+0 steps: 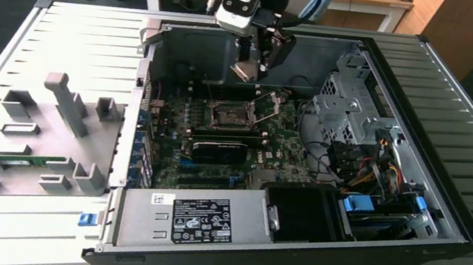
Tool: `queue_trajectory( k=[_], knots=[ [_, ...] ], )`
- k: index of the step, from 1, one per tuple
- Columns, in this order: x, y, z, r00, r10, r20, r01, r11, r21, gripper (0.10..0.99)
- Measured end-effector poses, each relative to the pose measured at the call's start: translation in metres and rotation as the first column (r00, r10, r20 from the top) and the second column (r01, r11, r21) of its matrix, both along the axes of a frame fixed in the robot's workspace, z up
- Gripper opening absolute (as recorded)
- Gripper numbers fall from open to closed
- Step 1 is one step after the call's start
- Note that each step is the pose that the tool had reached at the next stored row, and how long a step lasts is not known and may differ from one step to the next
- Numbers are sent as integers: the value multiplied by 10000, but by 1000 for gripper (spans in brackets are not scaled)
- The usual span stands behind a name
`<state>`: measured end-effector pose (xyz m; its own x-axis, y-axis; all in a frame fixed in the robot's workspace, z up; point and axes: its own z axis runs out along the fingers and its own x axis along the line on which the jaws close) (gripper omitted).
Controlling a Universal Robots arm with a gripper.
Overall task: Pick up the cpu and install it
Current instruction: 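Place the cpu into insertion slot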
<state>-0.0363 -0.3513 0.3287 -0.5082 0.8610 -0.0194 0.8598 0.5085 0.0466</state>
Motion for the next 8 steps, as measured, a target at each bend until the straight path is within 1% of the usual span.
queue_trajectory(
  k=[4,8],
  knots=[
    [0,7,-3,9992,-397,0,397,9992,-5,541],
    [0,16,-6,9972,-746,1,746,9972,-11,541]
  ],
)
